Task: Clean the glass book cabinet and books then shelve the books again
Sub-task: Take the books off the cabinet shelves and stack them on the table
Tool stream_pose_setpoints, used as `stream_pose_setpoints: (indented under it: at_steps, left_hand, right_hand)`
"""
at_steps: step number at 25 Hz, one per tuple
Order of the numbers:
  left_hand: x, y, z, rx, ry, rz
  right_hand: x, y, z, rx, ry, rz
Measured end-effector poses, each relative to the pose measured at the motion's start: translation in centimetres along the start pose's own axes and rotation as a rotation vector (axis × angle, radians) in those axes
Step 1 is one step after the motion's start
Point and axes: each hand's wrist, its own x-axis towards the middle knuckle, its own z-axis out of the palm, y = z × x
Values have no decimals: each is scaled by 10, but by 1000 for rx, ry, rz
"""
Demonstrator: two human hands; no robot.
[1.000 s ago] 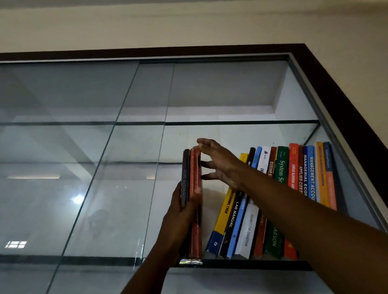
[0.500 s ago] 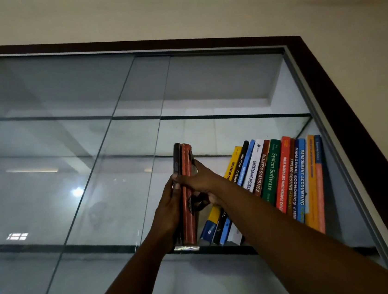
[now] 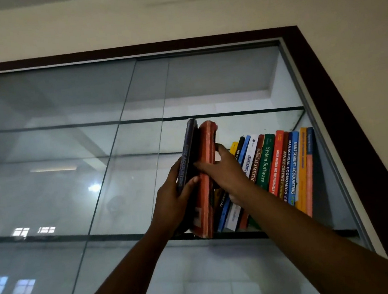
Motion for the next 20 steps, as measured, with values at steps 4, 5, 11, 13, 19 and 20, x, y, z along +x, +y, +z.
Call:
stream_pose_setpoints:
  at_steps: [4, 5, 11, 13, 19, 20]
  left_hand:
    - [-17, 34, -22, -22, 13, -7]
    - [-18, 46, -31, -9, 37, 16]
    - [-68, 118, -105, -40, 86, -56]
    - [-102, 139, -143, -30, 106, -99]
    - [-204, 175, -294, 140, 250, -314]
    - [-220, 190, -326, 189, 249, -364]
  right_hand:
    - [-30, -23, -15, -14, 30, -113]
    - [-36, -32, -20, 0, 42, -142]
    - [-92, -85, -18, 97, -45, -139]
    - [-119, -102, 5, 135, -100, -106]
    - [-201, -131, 123, 223, -246, 17]
    - [-220, -135, 153, 245, -285, 47]
